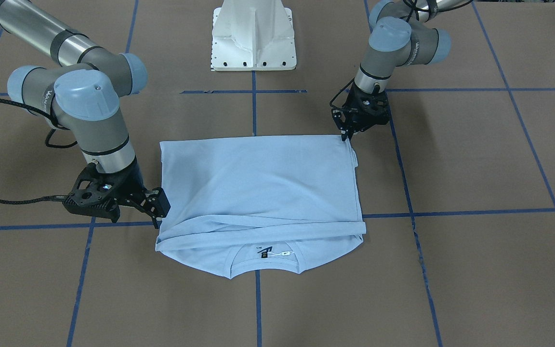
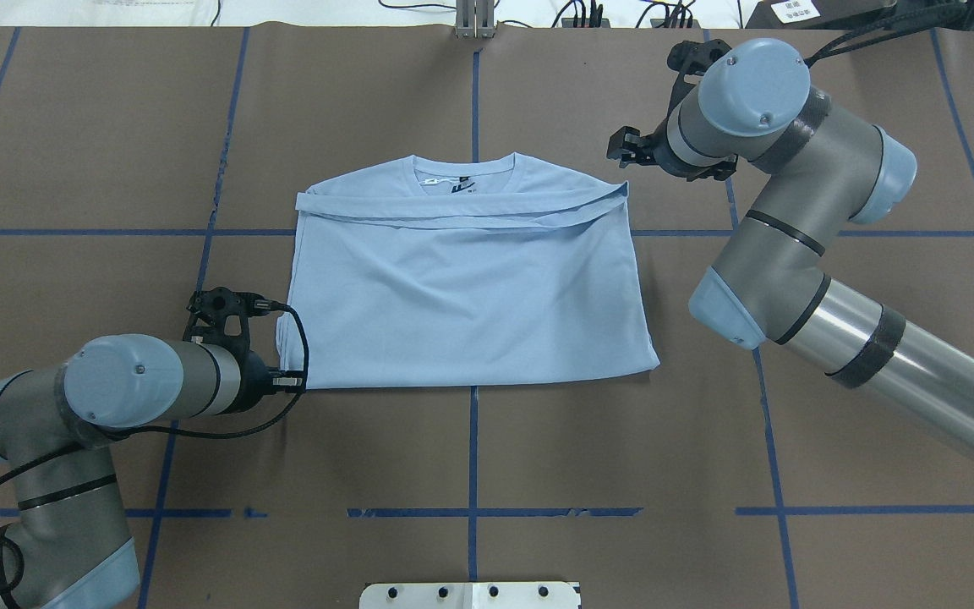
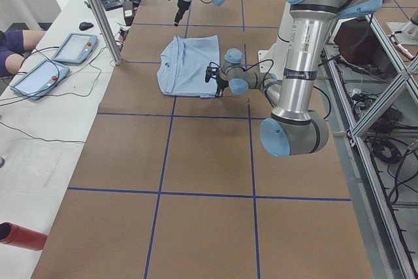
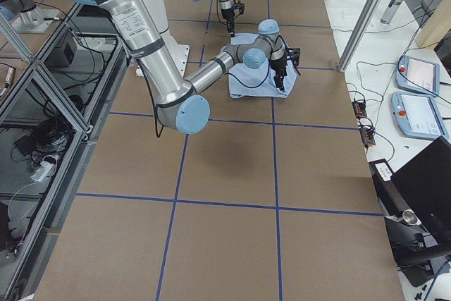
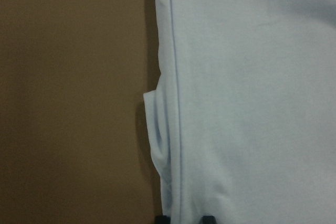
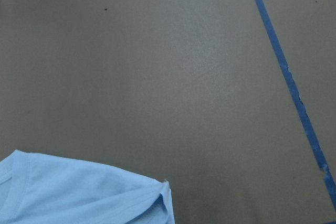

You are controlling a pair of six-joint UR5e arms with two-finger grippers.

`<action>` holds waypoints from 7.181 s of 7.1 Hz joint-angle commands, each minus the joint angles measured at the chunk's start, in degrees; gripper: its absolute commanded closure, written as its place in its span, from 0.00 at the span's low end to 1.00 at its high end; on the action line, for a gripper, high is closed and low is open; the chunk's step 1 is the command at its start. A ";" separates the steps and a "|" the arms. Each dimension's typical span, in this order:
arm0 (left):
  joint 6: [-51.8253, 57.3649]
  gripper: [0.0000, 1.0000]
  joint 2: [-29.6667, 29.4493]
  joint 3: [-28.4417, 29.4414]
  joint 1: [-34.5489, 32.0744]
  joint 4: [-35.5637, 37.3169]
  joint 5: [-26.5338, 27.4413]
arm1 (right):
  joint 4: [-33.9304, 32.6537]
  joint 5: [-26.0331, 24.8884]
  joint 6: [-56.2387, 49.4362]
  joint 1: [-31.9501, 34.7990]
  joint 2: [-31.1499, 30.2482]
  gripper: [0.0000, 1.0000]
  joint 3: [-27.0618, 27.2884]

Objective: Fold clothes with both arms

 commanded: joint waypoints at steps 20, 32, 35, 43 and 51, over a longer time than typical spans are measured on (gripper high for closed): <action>34.81 0.00 -23.25 37.29 -31.50 -12.83 -6.43 | 0.70 -14.67 21.31 -12.65 21.07 0.33 -22.66; 34.81 0.00 -22.90 37.29 -31.50 -12.92 -6.43 | 0.53 -17.31 20.87 -15.56 20.55 0.69 -24.26; 34.81 0.00 -22.90 37.29 -31.50 -12.92 -6.43 | 0.53 -18.11 20.87 -15.82 20.72 1.00 -24.26; 34.72 0.00 -22.99 37.29 -31.50 -13.27 -6.43 | -10.96 -25.54 24.09 -27.64 -4.73 1.00 14.11; 34.72 0.00 -22.99 37.20 -31.50 -13.27 -6.43 | -11.42 -24.17 11.13 -30.58 -6.54 0.00 20.67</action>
